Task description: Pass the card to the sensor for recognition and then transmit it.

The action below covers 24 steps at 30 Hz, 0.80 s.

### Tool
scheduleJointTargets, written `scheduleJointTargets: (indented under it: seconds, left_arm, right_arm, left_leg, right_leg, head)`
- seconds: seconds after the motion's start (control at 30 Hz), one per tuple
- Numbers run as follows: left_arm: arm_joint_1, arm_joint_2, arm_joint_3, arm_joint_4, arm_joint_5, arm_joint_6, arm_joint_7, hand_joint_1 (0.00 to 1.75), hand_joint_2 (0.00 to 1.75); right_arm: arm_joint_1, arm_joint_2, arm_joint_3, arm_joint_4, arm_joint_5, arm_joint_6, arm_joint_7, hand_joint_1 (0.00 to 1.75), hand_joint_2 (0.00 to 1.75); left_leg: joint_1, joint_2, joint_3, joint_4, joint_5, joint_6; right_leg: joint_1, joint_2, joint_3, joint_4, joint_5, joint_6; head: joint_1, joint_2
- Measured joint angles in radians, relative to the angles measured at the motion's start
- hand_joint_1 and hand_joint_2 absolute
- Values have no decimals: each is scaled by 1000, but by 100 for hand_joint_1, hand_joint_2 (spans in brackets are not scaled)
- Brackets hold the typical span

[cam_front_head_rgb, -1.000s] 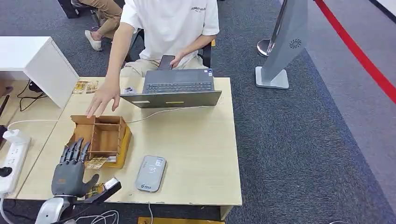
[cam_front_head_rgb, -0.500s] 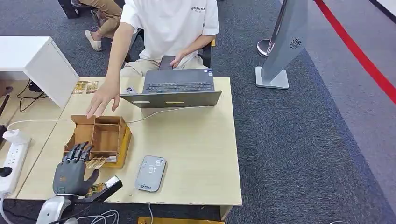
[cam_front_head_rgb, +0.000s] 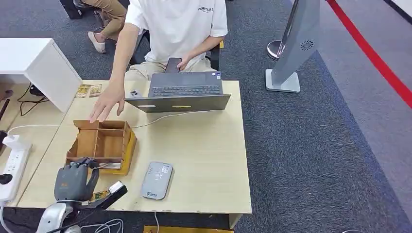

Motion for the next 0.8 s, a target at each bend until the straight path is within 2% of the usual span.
scheduleJointTargets:
  seconds: [0.37,0.43,0.53,0.63,0.67,0.8]
  left_arm:
    - [7,-8,0,-28,-2,15,0,175,175]
    - [9,-10,-2,-45,7,-1,0,175,175]
    - [7,-9,-31,-118,52,-130,0,175,175]
    - [-36,4,-87,-215,137,-339,32,175,175]
    - [-60,15,-106,-237,168,-381,42,175,175]
    - [-166,56,-178,-301,248,-446,58,175,175]
  right_arm:
    - [1,0,0,0,-2,-3,0,0,175]
    - [1,0,0,0,-6,-5,0,0,175]
    - [6,0,-1,0,-24,-2,-11,0,175]
    - [12,-4,-8,0,-44,11,-19,0,175]
    - [13,-6,-10,0,-46,12,-20,0,175]
    - [14,-11,-21,-1,-52,16,-23,0,175]
  left_leg:
    - [0,0,0,0,0,0]
    - [0,0,0,0,0,0]
    - [0,0,0,0,0,0]
    - [0,-1,-1,0,1,1]
    - [0,-2,-1,0,1,1]
    - [0,-2,0,0,2,0]
  right_leg:
    - [0,0,0,0,0,0]
    - [0,0,0,0,0,0]
    - [0,-1,0,0,0,0]
    - [0,-2,0,0,0,0]
    - [0,-3,0,0,0,0]
    - [0,-2,0,0,1,0]
  head:
    - [0,0]
    - [0,0]
    - [0,0]
    - [0,0]
    - [0,0]
    - [0,0]
